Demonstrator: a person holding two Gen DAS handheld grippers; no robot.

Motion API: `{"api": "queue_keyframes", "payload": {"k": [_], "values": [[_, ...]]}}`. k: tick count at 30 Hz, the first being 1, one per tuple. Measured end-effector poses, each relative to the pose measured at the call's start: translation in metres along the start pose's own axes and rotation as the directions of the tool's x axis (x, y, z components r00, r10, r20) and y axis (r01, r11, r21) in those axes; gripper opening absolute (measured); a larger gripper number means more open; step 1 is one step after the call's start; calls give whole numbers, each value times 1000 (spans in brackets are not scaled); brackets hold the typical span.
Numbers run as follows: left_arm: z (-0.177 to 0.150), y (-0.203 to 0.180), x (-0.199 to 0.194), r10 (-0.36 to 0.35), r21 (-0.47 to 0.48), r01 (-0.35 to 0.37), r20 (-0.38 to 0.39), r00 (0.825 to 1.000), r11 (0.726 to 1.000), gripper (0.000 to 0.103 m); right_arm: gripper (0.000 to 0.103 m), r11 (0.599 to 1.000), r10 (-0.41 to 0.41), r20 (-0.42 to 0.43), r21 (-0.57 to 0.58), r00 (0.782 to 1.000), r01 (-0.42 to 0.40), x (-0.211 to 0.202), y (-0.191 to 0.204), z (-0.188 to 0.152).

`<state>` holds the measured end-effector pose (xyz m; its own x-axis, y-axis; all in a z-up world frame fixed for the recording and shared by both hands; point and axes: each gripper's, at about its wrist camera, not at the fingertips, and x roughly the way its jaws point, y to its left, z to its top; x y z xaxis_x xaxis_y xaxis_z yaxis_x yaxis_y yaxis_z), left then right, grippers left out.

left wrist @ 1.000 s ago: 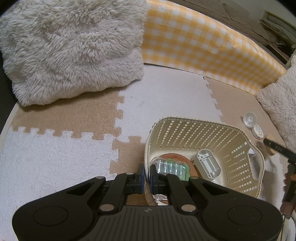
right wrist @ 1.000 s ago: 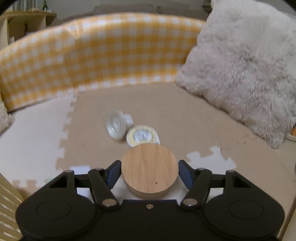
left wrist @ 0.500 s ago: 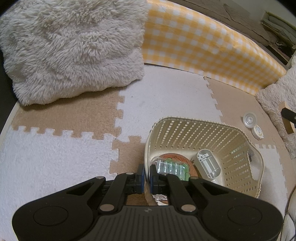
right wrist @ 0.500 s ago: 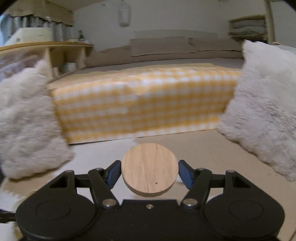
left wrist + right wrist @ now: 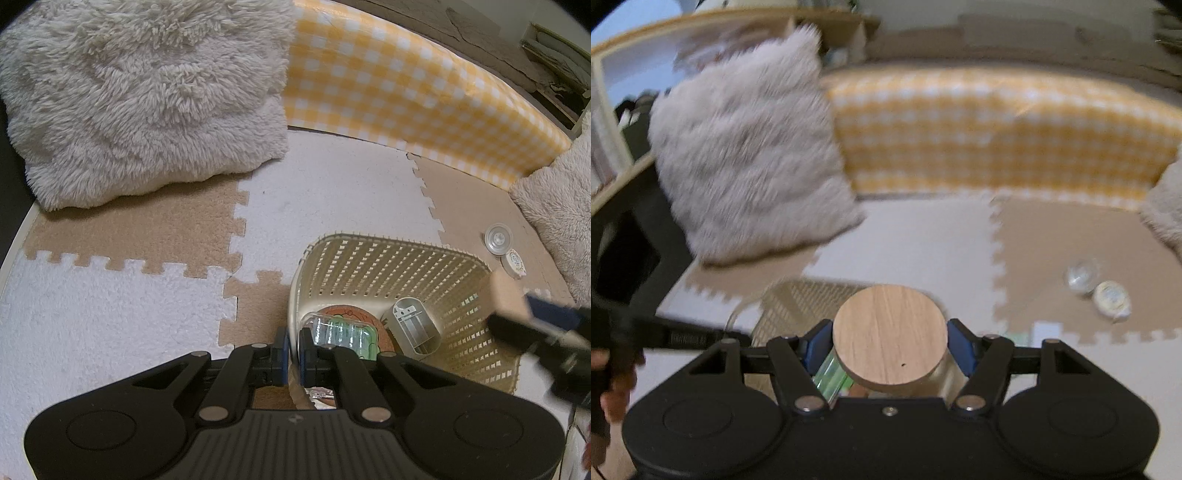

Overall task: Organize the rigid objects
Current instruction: 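Carry the wooden coaster with the right tool into the basket and release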

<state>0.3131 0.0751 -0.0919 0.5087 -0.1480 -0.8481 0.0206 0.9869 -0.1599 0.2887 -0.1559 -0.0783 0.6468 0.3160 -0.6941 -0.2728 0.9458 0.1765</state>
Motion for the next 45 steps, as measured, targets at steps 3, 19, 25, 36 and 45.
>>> {"api": "queue_keyframes", "payload": {"k": [3,19,25,36,45], "values": [[0,0,0,1,2,-1,0,1000,1000,5,68,999,47,-63,14,997,-46,10,8,-8],[0,0,-1,1,5,-1,0,1000,1000,5,68,997,31,-198,-61,980,-44,45,31,-17],[0,0,-1,2,6,-2,0,1000,1000,5,68,997,14,-214,-74,977,-31,46,33,-18],[0,-1,-1,3,6,-3,-1,1000,1000,5,72,999,15,-229,-43,973,-26,45,32,-16],[0,-1,-1,3,6,-3,-1,1000,1000,5,74,999,15,-230,-40,973,-25,44,31,-16]]}}
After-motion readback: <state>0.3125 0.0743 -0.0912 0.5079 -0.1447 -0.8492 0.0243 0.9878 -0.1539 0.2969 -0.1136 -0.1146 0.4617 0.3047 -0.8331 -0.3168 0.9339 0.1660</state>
